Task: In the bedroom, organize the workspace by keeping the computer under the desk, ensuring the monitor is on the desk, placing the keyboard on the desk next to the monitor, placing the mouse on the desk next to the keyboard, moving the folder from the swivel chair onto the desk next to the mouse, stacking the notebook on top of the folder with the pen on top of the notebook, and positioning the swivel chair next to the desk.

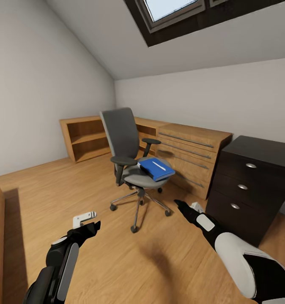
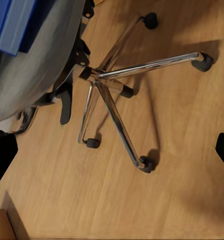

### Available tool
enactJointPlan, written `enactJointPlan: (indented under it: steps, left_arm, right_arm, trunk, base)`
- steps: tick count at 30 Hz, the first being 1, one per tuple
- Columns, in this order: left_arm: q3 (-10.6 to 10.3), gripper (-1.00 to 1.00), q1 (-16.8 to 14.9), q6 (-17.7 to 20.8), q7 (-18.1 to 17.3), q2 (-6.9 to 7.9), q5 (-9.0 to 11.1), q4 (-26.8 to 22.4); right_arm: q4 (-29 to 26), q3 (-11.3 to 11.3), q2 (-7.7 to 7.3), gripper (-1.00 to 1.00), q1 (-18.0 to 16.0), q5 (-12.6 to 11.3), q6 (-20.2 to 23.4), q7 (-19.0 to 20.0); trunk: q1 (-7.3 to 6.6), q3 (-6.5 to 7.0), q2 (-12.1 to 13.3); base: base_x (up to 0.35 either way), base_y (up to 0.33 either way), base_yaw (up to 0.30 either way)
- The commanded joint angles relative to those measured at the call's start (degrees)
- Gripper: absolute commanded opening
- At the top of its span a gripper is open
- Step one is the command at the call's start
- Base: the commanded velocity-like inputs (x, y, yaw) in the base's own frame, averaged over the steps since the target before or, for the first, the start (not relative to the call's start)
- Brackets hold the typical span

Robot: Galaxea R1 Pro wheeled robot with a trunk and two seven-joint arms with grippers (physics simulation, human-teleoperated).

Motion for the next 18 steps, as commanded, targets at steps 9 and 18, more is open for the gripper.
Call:
enactJointPlan:
  steps: [9, 18]
  left_arm:
    - [0.1, 1.0, 0.0, 0.2, 0.4, -0.02, 0.6, -0.1]
    - [-0.1, 1.0, 0.0, 0.2, 0.4, -0.07, 0.5, -0.1]
  right_arm:
    - [-1.2, -0.4, -0.07, 1.0, 0.5, 0.2, -0.1, 0.1]
    - [-6.2, 0.4, 1.35, 1.0, 1.1, 3.2, -4.0, -10.1]
  trunk:
    - [-2.03, 1.56, 3.6]
    - [-4.01, 3.18, 7.2]
  base:
    - [-0.315, 0.0, 0.0]
    - [-0.06, 0.0, 0.0]
